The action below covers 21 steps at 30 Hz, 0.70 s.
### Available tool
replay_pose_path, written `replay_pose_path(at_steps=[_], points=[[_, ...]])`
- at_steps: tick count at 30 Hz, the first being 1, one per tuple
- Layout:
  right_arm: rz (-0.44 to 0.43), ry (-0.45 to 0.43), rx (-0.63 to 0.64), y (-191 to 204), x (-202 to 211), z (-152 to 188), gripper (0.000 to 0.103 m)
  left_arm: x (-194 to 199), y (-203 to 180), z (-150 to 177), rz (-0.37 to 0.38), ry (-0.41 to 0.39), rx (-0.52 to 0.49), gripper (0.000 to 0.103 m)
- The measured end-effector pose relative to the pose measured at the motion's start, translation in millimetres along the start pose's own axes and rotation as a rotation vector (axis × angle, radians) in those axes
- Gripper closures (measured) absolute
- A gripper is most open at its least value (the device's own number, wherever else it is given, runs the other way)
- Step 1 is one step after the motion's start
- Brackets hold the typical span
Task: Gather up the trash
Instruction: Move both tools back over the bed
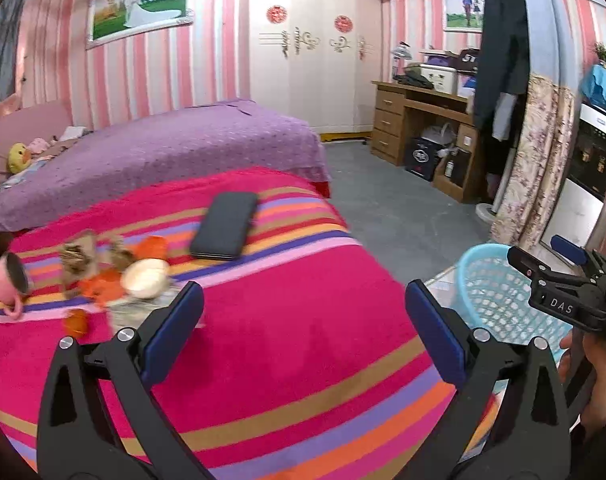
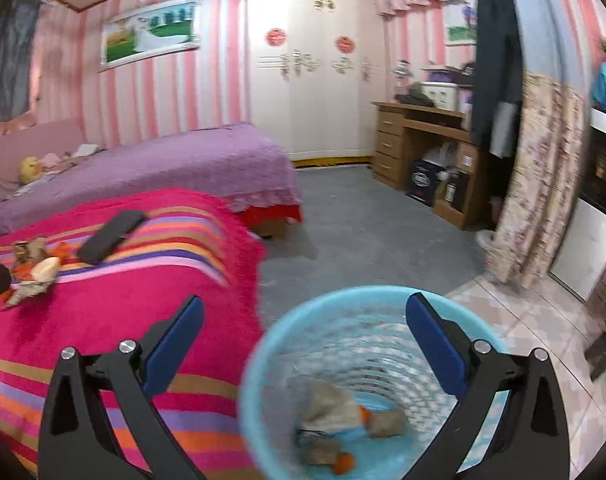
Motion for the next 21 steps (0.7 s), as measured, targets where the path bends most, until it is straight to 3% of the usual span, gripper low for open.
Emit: replay_pose_path(at_steps=[8,14,21], points=[[-0.094,-0.003,0.090,89.6,0.1,-21.1,0.005,13.7,93.5,1.7,-0.136,0.018,0.032,0.006],[-0.162,0.002,0.106,140.2,-9.2,-27.4,0.005,19.1,152.6,7.7,-0.247,-0.020,0.064,0.006],[-0.229,0.016,0.152,205.1,-27.5,-37.8,0.005,9.2,206.3,16.5,-0.272,0.017,0.149,0.006]])
Point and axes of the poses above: each gripper's, at about its wrist camera, not at the fingertips, and x roughly against the way its jaws point, y to its left, z to its underside, the point moved 2 cm from there along -x, roughly the way its jaws point, and after that the axes turned 3 degrees about y, right-handed, at the moved point
